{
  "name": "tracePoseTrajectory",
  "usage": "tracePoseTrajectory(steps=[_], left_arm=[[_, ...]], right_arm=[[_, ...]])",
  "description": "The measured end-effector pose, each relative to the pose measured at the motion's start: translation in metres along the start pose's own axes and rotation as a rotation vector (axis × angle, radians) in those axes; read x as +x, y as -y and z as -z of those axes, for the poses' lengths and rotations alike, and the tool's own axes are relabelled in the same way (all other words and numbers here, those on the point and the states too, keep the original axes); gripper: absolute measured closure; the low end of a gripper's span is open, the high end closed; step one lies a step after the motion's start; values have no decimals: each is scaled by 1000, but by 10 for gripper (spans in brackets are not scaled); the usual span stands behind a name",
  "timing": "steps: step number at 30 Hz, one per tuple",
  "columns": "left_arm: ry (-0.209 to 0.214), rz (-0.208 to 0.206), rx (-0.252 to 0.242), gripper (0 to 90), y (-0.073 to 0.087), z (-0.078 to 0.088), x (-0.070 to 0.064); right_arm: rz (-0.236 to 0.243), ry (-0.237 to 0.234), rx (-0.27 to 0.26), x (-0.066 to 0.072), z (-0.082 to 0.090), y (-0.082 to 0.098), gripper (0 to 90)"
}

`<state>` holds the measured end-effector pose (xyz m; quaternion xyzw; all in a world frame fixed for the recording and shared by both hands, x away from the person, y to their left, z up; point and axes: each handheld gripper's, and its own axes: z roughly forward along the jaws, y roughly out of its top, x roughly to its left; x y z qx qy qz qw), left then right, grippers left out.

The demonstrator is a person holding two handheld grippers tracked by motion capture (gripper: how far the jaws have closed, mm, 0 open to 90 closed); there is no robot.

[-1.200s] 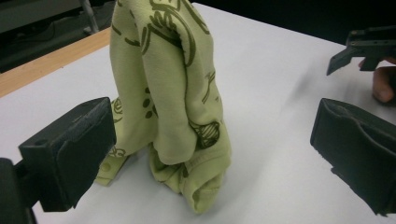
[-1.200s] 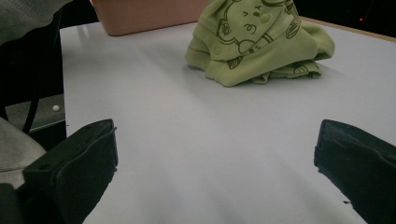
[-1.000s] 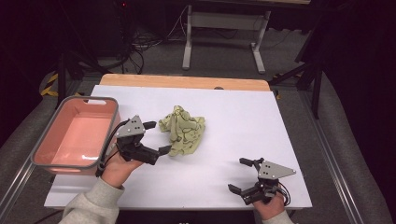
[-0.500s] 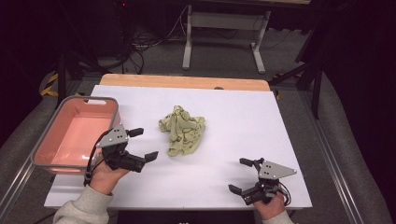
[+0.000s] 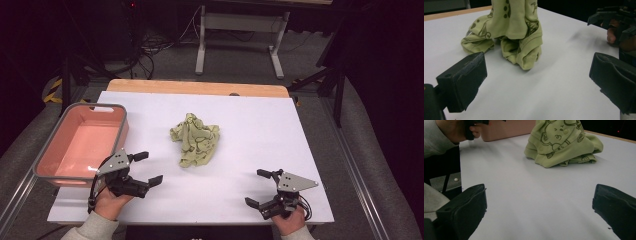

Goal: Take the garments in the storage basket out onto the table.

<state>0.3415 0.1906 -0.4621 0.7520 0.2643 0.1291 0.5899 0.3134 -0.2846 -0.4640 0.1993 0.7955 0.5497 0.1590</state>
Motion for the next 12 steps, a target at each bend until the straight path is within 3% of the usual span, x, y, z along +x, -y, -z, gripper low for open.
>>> tracePoseTrajectory(steps=[2, 4, 12], left_arm=[[-5, 2, -12, 23, 3, 1, 1], [9, 46, -33, 24, 11, 2, 5], [-31, 37, -26, 32, 21, 2, 9]], right_arm=[[0, -2, -1, 0, 0, 0, 1], [0, -2, -1, 0, 0, 0, 1], [2, -5, 0, 0, 0, 0, 1]])
